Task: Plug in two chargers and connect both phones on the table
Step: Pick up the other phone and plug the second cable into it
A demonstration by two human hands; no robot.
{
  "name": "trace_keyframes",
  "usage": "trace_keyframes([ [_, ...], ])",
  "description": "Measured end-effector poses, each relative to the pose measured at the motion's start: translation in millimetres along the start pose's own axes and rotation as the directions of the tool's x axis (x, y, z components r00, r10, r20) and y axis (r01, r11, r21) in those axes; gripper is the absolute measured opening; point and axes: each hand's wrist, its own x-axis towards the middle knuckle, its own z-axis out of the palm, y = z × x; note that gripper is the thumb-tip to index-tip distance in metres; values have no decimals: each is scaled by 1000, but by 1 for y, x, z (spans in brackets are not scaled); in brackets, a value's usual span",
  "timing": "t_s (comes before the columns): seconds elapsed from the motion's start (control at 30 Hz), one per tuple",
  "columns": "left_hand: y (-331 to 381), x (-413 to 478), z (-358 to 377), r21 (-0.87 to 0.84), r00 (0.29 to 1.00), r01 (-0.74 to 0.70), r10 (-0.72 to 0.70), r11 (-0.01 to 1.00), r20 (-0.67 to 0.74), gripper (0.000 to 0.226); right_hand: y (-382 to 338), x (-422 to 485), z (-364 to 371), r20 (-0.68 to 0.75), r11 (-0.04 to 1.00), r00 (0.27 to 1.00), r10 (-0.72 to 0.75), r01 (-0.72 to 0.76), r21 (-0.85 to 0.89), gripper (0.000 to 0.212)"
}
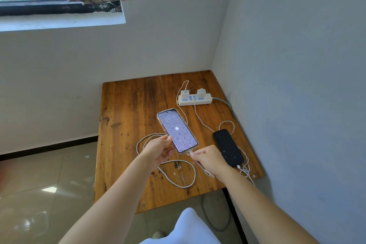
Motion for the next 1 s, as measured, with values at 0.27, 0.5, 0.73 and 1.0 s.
trace_keyframes([
  [0.27,-1,3,0,2,1000,6,-6,1000,1,36,0,1,-1,-2,1000,1000,-2,2,1,24],
  [0.5,-2,3,0,-5,1000,12,-12,1000,-4,37,2,2,0,4,1000,1000,5,-5,-2,22],
  [0.73,-4,5,0,-5,1000,14,-14,1000,-1,36,4,4,-1,5,1000,1000,17,-17,-5,23],
  [1.0,-7,12,0,9,999,27,-27,1000,-19,35,7,8,-2,27,1000,999,26,-26,-11,24],
])
